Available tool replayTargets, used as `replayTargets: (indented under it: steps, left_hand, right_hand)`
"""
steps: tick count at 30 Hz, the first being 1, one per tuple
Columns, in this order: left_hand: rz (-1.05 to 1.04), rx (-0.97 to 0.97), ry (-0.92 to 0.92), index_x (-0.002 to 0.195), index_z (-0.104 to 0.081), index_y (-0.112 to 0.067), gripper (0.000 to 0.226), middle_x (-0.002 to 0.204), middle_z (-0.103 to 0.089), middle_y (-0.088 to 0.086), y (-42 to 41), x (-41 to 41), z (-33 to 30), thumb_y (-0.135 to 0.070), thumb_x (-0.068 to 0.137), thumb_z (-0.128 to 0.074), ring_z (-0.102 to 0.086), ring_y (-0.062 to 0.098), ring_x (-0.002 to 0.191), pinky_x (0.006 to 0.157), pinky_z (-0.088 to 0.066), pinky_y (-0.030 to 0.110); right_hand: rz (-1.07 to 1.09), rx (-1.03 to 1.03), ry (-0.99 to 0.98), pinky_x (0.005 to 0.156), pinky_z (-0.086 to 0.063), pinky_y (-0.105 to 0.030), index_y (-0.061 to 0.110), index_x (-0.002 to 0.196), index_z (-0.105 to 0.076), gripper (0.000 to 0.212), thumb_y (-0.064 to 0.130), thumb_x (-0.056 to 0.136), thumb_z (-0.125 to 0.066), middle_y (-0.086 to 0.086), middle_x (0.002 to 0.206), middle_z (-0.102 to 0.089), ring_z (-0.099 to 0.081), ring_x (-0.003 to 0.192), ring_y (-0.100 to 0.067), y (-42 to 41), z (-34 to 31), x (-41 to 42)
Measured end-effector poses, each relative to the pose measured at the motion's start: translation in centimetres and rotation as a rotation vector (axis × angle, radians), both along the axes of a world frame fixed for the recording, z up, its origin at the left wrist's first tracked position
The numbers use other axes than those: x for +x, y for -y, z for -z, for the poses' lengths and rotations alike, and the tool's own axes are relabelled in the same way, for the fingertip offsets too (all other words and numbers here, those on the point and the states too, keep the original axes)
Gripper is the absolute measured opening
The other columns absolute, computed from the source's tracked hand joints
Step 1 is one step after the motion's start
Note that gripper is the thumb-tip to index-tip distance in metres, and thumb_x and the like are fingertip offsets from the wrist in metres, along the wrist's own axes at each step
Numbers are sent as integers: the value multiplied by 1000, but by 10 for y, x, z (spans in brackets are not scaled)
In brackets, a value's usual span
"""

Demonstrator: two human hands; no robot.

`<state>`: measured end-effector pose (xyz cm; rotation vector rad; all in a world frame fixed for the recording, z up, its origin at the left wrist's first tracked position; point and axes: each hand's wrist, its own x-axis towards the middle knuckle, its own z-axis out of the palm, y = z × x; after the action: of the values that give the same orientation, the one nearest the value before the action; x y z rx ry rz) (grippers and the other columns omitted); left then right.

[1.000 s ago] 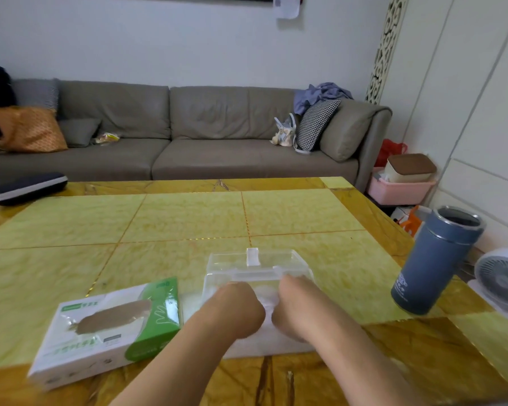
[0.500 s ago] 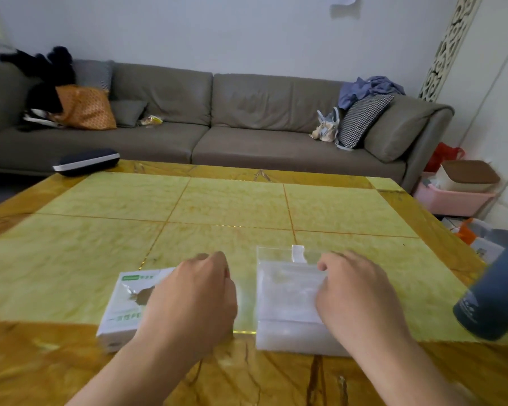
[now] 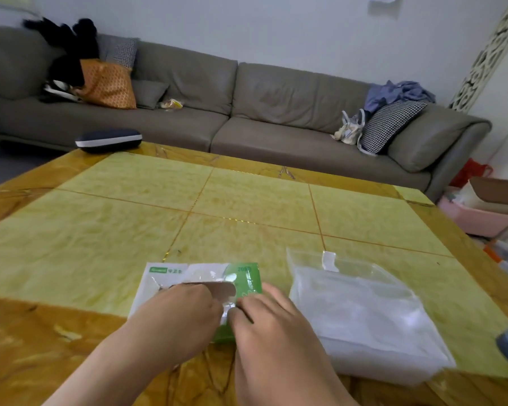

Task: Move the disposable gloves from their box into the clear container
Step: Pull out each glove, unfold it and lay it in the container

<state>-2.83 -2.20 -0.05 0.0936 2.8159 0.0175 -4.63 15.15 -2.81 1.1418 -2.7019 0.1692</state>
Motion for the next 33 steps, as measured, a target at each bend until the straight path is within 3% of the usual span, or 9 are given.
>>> replayTargets:
  steps: [8, 12, 16, 19, 23, 26, 28, 31, 33]
  left_hand:
    - [-432, 384, -277, 67, -43, -6, 30, 64, -51, 1, -8, 3, -4, -18, 93, -48, -43, 20, 53, 45, -33, 25]
    - [-486, 517, -572, 78, -71, -18, 21, 79, -71, -6, 1, 7, -10, -30, 92, -61, -68, 9, 65, 60, -58, 33]
    - [-415, 488, -594, 95, -58, -33, 13, 95, -58, -18, 4, 7, -6, -35, 90, -69, -57, 2, 86, 66, -47, 21]
    - [-449, 423, -575, 82, -58, -30, 15, 81, -61, -12, 7, 4, 1, -29, 95, -66, -58, 6, 70, 58, -50, 27]
    - [-469, 828, -796, 83, -71, -31, 16, 75, -72, -10, 6, 8, -25, -35, 98, -65, -67, 14, 66, 61, -57, 38]
    - [-541, 1218, -754, 89, -77, -21, 19, 82, -77, 2, 1, 13, -39, -33, 99, -65, -71, 35, 77, 76, -59, 53]
    - [-576, 1388, -641, 93, -78, -13, 20, 86, -77, 11, -2, 13, -37, -27, 98, -66, -73, 37, 82, 78, -62, 46]
    - [-579, 1547, -520, 95, -80, -13, 15, 94, -77, 18, -10, 13, -37, -22, 96, -68, -73, 34, 80, 69, -61, 33]
    - [-545, 1586, -471, 96, -80, -17, 12, 94, -78, 16, -16, 13, -36, -24, 93, -70, -74, 30, 80, 71, -59, 36]
  right_hand:
    - [21, -92, 76, 101, -49, -28, 21, 82, -74, 49, 19, 65, -29, 4, 84, -67, -64, 82, -19, -1, -3, 3]
    - [17, -83, 84, 105, -48, -23, 22, 85, -77, 42, 16, 60, -44, 6, 85, -69, -66, 82, -15, -4, -5, 5]
    - [34, -78, 131, 96, -52, -22, 23, 89, -78, 43, 19, 60, -46, 7, 89, -71, -67, 87, -17, -5, -4, 8]
    - [1, -73, 116, 88, -53, -20, 24, 92, -78, 48, 21, 64, -39, 9, 93, -70, -66, 91, -16, -6, -8, 9]
    - [-3, 0, 172, 100, -54, -28, 20, 99, -77, 47, 20, 56, -60, 6, 100, -70, -65, 97, -17, -5, -15, 8]
    - [-23, 68, 254, 119, -32, -31, 13, 133, -60, 49, 10, 85, -53, -1, 139, -52, -39, 133, -22, -4, -23, 8]
    - [-15, -83, 280, 119, -31, -26, 19, 141, -53, 46, 14, 95, -50, 10, 150, -39, -30, 141, -13, -9, -26, 12]
    - [113, -425, 378, 101, -37, -7, 36, 134, -52, 46, 15, 93, -53, 30, 134, -44, -45, 125, 8, -19, -43, 14]
    - [113, -726, 523, 101, -46, -17, 39, 122, -55, 39, 21, 88, -60, 24, 121, -60, -57, 119, 4, -28, -54, 9]
